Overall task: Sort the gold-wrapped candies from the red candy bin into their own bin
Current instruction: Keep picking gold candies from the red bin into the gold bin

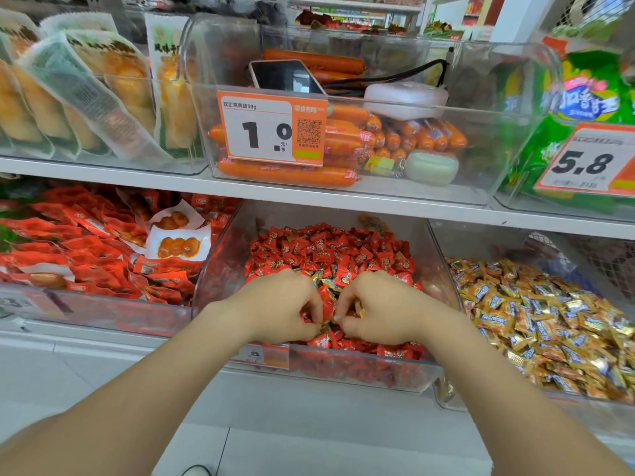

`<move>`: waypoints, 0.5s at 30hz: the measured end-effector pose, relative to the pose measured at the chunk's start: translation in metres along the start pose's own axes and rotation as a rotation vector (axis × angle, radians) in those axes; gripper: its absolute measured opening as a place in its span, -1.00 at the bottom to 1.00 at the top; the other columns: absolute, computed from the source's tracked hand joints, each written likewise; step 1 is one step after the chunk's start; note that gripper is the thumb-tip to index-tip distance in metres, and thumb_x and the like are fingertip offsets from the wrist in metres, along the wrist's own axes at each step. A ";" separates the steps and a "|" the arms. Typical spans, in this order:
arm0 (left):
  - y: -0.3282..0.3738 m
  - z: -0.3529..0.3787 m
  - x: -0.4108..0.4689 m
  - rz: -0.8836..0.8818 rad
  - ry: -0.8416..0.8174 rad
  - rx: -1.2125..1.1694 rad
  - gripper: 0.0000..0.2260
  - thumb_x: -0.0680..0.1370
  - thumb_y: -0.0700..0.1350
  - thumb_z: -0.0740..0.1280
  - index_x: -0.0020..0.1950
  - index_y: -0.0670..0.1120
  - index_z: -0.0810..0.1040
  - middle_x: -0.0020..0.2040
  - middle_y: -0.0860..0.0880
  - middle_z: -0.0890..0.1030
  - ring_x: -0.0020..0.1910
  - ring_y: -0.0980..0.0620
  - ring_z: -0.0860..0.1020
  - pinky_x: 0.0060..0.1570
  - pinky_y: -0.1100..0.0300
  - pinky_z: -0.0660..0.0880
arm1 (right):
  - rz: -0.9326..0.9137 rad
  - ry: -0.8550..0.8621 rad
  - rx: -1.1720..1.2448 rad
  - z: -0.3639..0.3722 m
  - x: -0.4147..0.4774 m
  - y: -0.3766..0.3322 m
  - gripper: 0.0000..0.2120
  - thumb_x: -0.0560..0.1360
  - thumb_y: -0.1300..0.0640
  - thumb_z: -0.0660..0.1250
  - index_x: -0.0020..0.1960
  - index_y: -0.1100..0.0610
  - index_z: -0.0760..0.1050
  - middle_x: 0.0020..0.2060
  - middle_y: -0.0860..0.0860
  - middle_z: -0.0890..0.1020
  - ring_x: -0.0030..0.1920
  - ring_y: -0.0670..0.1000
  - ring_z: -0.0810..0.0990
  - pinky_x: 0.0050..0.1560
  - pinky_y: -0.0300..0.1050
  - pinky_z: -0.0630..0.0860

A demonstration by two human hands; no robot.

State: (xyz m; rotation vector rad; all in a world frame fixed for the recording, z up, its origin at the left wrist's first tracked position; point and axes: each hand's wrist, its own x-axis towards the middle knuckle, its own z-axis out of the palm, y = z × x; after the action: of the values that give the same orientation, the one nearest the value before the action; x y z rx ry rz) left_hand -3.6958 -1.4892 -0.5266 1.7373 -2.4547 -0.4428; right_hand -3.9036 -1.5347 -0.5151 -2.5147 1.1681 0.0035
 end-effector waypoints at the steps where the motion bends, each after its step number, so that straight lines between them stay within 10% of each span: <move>1: -0.001 -0.001 0.000 -0.005 0.017 -0.032 -0.83 0.43 0.12 0.34 -0.18 0.09 0.67 -0.30 0.15 0.60 -0.20 0.11 0.54 -0.17 0.00 0.60 | 0.015 0.041 0.066 -0.003 -0.002 0.000 -0.75 0.51 0.00 0.36 -0.23 0.14 0.62 -0.45 -0.05 0.54 -0.38 -0.04 0.48 -0.20 -0.06 0.56; 6: 0.001 -0.010 -0.004 -0.032 0.094 -0.174 -0.77 0.58 0.06 0.25 -0.19 -0.04 0.51 -0.19 -0.06 0.59 -0.12 -0.05 0.53 -0.05 -0.10 0.54 | 0.107 0.236 0.196 -0.015 -0.008 0.011 -0.57 0.65 0.00 0.14 -0.36 0.13 0.26 -0.47 -0.03 0.32 -0.40 -0.02 0.28 -0.27 0.01 0.35; 9: 0.001 -0.011 -0.004 -0.075 0.135 -0.205 -0.64 0.68 0.11 0.20 -0.19 -0.09 0.48 -0.23 -0.05 0.58 -0.26 -0.01 0.50 -0.18 -0.04 0.50 | 0.176 0.280 0.160 -0.010 -0.007 0.019 -0.47 0.67 -0.23 0.21 -0.34 0.08 0.41 -0.45 -0.08 0.48 -0.32 -0.04 0.42 -0.19 -0.03 0.40; 15: -0.008 -0.007 0.005 -0.168 0.216 -0.215 -0.88 0.68 -0.13 0.19 0.11 0.01 0.51 -0.21 -0.03 0.65 -0.34 0.03 0.60 -0.28 -0.05 0.61 | 0.109 0.315 0.107 -0.003 0.004 0.014 -0.74 0.69 0.09 0.23 0.20 -0.01 0.69 -0.07 -0.06 0.76 -0.14 -0.03 0.67 0.06 0.03 0.65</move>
State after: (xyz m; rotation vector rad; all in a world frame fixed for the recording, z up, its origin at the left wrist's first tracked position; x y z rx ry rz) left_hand -3.6889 -1.4980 -0.5224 1.8017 -2.0442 -0.4853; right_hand -3.9117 -1.5469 -0.5179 -2.4125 1.3834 -0.4299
